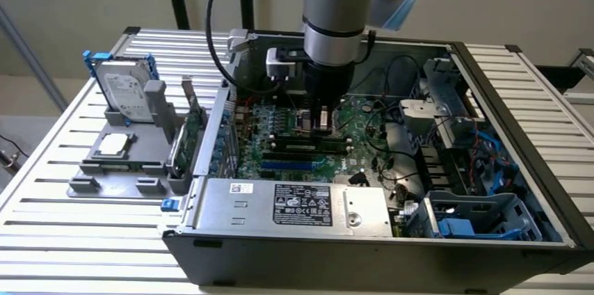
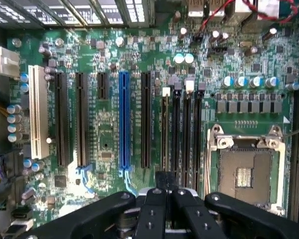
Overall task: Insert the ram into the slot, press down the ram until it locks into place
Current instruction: 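Press down the ram until it locks into place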
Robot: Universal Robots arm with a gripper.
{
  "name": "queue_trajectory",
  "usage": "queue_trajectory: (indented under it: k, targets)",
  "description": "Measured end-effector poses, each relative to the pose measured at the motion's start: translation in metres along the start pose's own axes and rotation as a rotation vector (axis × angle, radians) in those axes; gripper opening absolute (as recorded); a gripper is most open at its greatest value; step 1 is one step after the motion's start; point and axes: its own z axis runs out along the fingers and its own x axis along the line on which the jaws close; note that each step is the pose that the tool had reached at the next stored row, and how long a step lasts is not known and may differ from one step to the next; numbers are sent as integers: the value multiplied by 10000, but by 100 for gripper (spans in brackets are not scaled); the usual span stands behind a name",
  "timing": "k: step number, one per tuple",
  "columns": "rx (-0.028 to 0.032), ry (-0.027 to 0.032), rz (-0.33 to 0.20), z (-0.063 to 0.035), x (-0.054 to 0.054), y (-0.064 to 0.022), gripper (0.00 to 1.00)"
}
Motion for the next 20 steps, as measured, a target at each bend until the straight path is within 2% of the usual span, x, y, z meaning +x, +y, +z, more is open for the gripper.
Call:
queue_trajectory:
  k: [5,6,20]
  targets:
    - [-2,1,0,-225,6,-1,11]
    - [-3,3,-1,-243,6,-1,11]
    - [-4,2,-1,-243,6,-2,11]
